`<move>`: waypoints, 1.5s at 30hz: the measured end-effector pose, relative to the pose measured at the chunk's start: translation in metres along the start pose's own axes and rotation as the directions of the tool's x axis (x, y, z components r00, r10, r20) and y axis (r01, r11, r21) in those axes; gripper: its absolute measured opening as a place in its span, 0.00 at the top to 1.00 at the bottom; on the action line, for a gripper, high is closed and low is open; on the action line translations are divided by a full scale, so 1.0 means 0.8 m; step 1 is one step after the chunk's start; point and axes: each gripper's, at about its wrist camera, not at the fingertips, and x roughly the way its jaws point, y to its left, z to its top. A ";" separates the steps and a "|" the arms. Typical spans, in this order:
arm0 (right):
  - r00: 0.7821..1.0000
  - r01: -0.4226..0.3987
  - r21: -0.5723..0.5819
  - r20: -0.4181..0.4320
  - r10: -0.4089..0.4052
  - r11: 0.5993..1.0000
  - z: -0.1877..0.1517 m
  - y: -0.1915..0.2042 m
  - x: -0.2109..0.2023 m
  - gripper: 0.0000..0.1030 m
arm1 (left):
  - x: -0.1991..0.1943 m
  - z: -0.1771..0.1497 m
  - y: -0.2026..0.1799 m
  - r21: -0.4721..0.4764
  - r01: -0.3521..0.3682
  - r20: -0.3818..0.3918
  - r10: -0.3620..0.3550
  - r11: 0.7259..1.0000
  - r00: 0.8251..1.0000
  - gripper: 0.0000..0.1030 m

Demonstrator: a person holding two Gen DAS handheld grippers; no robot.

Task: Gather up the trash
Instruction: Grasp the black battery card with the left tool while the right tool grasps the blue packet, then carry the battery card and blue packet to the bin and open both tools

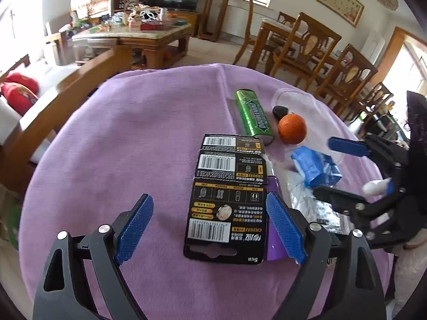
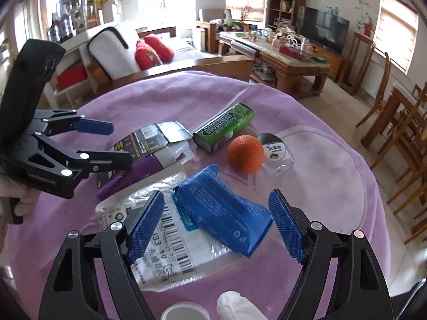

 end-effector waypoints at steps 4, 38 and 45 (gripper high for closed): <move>0.998 -0.062 0.030 -0.022 0.062 0.998 0.006 -0.011 0.015 0.35 | 0.005 0.003 -0.002 0.017 0.064 -0.012 -0.063 0.998 0.998 0.17; 0.983 -0.138 0.166 0.141 0.114 0.976 -0.034 -0.003 -0.081 0.62 | -0.064 0.002 0.003 -0.088 0.162 0.192 -0.143 0.983 0.971 0.44; 0.961 -0.109 0.315 0.277 0.018 0.943 -0.085 -0.054 -0.174 0.62 | -0.072 0.014 -0.097 0.022 0.208 0.223 -0.208 0.978 0.952 0.44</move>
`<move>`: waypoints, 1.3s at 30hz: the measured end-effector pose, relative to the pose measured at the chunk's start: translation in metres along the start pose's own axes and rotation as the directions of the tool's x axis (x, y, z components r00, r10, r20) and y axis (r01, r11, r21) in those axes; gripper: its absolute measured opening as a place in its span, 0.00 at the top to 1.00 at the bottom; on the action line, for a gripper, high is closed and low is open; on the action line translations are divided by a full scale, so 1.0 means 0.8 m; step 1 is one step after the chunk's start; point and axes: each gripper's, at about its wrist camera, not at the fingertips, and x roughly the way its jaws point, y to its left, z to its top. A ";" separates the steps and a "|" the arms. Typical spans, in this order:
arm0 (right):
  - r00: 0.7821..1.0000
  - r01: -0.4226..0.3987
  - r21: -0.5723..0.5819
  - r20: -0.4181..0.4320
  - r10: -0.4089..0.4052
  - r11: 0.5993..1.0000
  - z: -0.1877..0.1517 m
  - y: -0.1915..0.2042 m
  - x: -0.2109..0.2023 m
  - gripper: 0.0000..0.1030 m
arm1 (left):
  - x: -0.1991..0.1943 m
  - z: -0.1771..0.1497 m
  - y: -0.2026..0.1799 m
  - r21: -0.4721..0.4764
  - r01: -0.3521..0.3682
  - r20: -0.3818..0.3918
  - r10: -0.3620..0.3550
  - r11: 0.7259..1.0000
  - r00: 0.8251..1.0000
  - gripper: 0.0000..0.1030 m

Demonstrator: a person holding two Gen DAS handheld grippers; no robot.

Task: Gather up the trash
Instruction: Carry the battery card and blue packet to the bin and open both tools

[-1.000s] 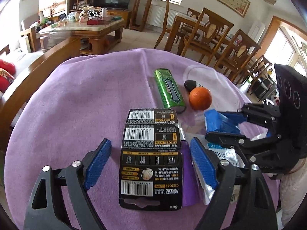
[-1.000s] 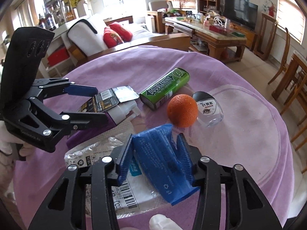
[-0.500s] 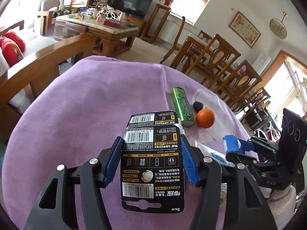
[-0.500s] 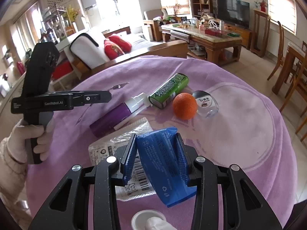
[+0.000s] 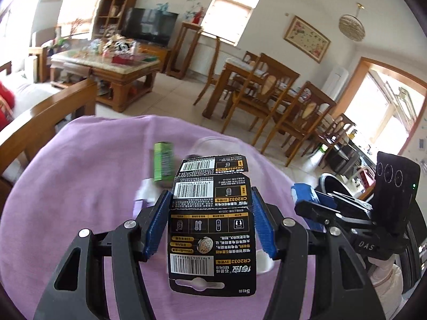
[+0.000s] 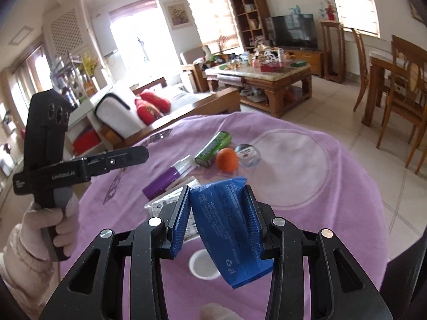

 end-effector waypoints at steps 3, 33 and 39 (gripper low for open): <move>0.996 0.044 0.086 0.077 -0.051 0.995 -0.010 -0.040 -0.056 0.62 | 0.019 0.002 -0.055 0.052 0.051 -0.007 -0.051 0.997 0.999 0.44; 0.900 0.269 0.596 0.125 -0.419 0.756 -0.235 -0.369 -0.285 0.62 | 0.257 -0.092 -0.429 0.297 0.349 -0.317 -0.253 0.889 0.914 0.44; 0.899 0.267 0.593 0.130 -0.418 0.759 -0.232 -0.382 -0.281 0.62 | 0.270 -0.103 -0.449 0.330 0.332 -0.322 -0.225 0.883 0.919 0.44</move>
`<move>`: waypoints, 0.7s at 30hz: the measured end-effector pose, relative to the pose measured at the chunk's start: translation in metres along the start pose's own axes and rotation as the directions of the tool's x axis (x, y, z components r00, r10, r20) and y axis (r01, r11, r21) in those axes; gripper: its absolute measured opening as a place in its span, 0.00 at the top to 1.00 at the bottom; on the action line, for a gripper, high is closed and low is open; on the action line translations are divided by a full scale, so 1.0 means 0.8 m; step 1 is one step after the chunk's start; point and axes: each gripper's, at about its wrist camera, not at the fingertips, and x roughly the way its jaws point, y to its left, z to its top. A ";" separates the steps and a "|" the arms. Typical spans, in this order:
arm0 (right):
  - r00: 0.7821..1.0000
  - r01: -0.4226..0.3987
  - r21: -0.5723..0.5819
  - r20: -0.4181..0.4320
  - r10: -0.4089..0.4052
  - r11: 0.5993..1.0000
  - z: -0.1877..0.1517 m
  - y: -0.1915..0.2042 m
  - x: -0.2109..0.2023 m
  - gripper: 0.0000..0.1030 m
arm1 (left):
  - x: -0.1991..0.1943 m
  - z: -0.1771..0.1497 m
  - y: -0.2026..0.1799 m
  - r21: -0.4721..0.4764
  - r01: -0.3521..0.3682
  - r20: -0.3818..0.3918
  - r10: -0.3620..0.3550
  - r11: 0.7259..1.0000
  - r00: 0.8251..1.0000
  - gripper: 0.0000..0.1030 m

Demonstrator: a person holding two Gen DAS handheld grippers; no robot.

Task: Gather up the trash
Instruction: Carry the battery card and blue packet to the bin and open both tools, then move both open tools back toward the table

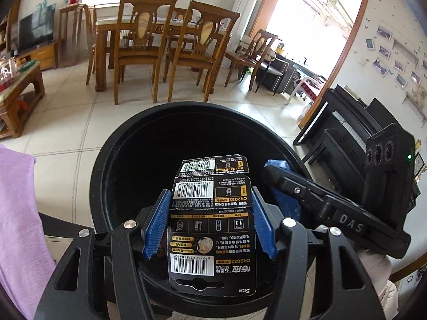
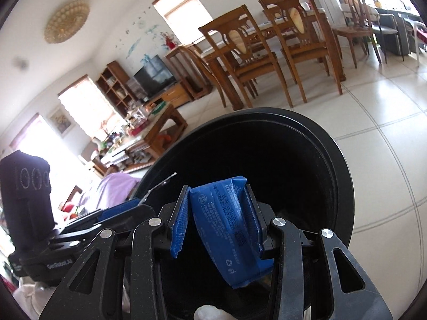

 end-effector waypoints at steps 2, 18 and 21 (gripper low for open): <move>1.000 0.000 0.001 0.002 0.000 1.000 0.000 0.001 0.000 0.62 | 0.003 0.000 -0.001 0.004 0.000 -0.003 0.000 1.000 1.000 0.44; 1.000 -0.007 -0.002 0.003 0.007 1.000 -0.006 0.017 -0.005 0.60 | -0.001 -0.002 0.006 0.012 -0.026 -0.030 0.026 1.000 0.999 0.42; 1.000 -0.014 -0.004 0.014 0.014 1.000 -0.008 0.023 -0.010 0.45 | -0.013 -0.006 0.010 0.004 -0.047 -0.020 0.047 0.999 0.999 0.32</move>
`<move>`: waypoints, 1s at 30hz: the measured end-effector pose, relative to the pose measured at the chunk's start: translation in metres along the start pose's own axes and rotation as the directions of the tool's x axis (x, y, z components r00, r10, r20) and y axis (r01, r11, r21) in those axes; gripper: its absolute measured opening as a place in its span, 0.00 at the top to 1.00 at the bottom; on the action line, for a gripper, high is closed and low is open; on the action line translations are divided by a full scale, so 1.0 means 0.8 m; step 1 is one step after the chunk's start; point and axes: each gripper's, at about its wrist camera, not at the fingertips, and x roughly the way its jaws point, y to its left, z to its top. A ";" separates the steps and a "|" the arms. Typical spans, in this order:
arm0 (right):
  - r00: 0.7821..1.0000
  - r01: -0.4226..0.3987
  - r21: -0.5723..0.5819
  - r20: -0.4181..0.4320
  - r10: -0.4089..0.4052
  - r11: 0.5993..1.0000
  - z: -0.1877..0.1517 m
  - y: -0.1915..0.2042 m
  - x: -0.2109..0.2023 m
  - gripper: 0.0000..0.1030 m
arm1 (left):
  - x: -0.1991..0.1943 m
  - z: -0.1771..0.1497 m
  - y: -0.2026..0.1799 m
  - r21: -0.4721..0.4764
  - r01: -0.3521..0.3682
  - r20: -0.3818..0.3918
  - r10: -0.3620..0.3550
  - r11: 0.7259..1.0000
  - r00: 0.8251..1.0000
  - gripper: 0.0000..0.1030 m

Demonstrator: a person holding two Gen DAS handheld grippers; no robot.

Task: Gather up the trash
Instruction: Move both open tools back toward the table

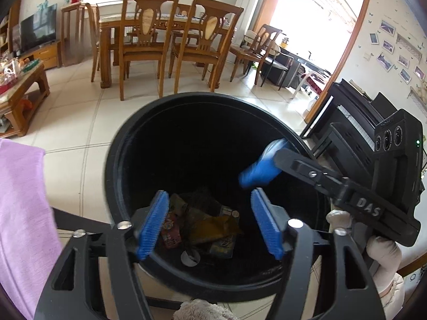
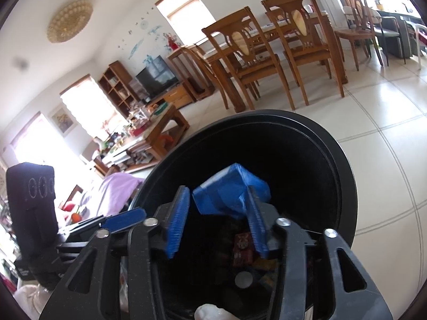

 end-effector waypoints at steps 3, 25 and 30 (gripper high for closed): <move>1.000 -0.005 -0.009 0.010 0.006 1.000 0.000 0.010 -0.006 0.44 | -0.018 -0.008 0.011 -0.017 -0.005 0.012 0.006 1.000 1.000 0.32; 0.962 -0.253 -0.363 -0.190 0.194 0.897 -0.074 0.328 0.076 0.31 | -0.274 -0.097 0.271 -0.358 -0.229 0.208 0.316 0.905 0.926 0.27; 0.941 -0.312 -0.490 -0.280 0.192 0.814 -0.123 0.422 0.109 0.31 | -0.293 -0.105 0.377 -0.475 -0.290 0.152 0.402 0.831 0.903 0.27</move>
